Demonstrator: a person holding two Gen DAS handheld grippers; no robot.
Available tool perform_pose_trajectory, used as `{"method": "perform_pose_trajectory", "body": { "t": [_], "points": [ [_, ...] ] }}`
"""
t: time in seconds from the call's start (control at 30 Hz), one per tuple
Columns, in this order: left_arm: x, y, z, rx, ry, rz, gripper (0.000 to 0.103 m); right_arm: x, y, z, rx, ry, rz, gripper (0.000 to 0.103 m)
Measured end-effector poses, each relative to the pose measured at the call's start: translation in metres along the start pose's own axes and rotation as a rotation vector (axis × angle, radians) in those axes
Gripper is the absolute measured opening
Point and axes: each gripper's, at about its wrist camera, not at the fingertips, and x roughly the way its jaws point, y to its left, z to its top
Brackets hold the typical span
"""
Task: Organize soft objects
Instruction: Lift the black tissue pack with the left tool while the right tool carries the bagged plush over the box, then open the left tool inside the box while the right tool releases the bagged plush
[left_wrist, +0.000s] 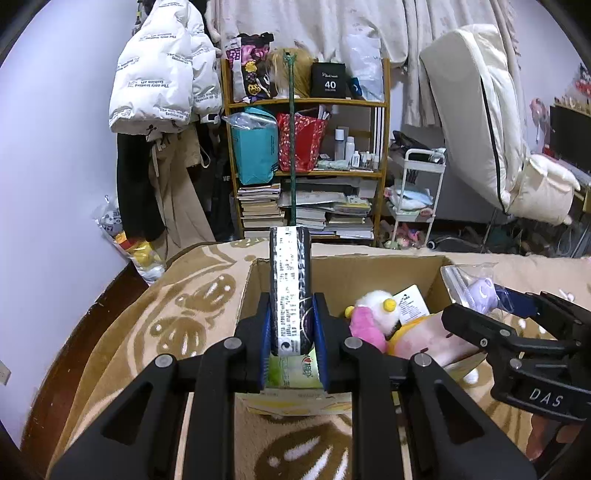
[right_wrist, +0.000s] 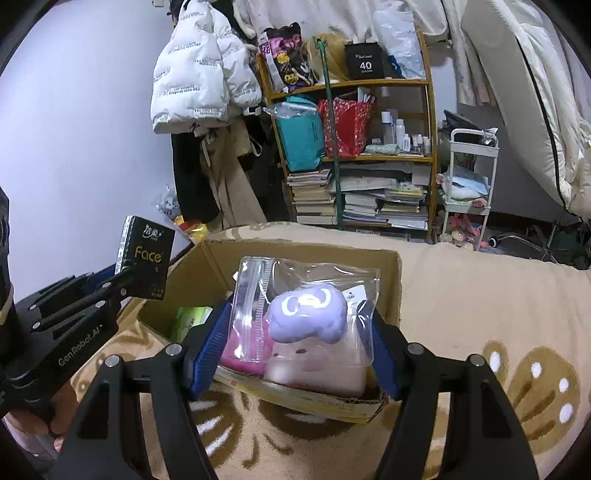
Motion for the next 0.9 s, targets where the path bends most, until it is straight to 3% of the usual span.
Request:
{"method": "perform_pose_trajectory", "body": {
  "t": [0.27,0.63,0.8,0.9],
  "points": [
    [0.033,-0.004,-0.011,-0.005,0.088,-0.005,0.020,0.021,-0.006,-0.003,-0.014,0.013,-0.012,0.075],
    [0.044,0.000,-0.016,-0.013,0.143,0.015,0.025,0.030,-0.012,-0.009,-0.005,0.055,-0.013,0.077],
    [0.038,0.003,-0.015,-0.034,0.141,0.006,0.051,0.029,-0.011,-0.009,0.001,0.053,-0.014,0.082],
    [0.030,0.000,-0.013,-0.004,0.112,0.035,0.057,0.028,-0.010,-0.009,0.002,0.056,-0.014,0.084]
  ]
}}
